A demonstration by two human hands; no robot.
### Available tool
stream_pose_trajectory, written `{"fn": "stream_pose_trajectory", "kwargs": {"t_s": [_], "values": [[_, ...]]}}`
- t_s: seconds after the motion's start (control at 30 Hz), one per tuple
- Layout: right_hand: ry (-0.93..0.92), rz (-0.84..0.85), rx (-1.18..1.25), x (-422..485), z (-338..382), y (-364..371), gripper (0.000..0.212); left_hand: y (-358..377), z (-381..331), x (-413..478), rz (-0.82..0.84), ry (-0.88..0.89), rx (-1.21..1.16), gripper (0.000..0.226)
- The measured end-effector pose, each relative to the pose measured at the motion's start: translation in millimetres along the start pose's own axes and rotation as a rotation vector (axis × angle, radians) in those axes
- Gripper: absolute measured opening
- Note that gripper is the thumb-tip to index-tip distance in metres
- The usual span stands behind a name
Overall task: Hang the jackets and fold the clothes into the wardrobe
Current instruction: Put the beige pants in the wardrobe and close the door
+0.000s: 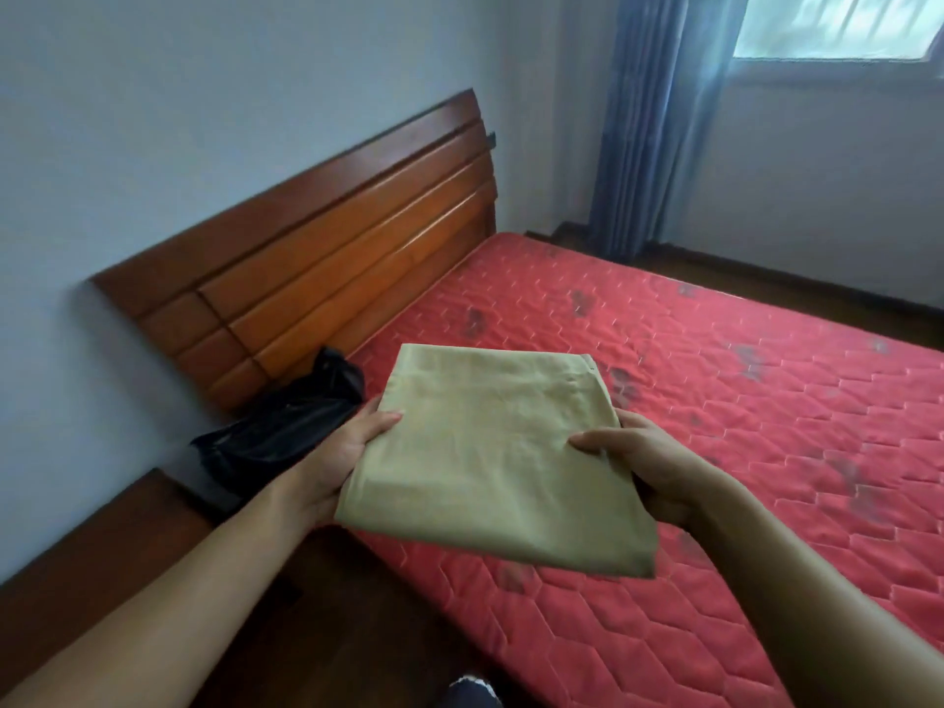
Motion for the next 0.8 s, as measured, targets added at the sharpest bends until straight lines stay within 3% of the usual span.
{"fn": "stream_pose_trajectory", "kwargs": {"t_s": [0.4, 0.7, 0.8], "values": [[0.122, 0.338, -0.321, 32.5, -14.3, 191.1, 0.027, -130.9, 10.8, -169.3, -0.462, 0.099, -0.102, 0.040], [0.224, 0.634, -0.492, 72.5, -78.9, 368.7, 0.033, -235.7, 42.1, -294.5, -0.815, 0.090, -0.127, 0.053], [0.264, 0.707, -0.532, 83.9, -108.4, 435.6, 0.034, -274.8, 55.2, -332.8, -0.917, 0.077, -0.140, 0.042]]}}
Point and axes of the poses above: each hand's wrist, its own x-axis towards the middle knuckle, its own y-axis out of the palm, z = x × y, the point moved 1 cm from there along x, towards the middle knuckle, and after that the axes turned 10 degrees about x, right-handed, at the moved point
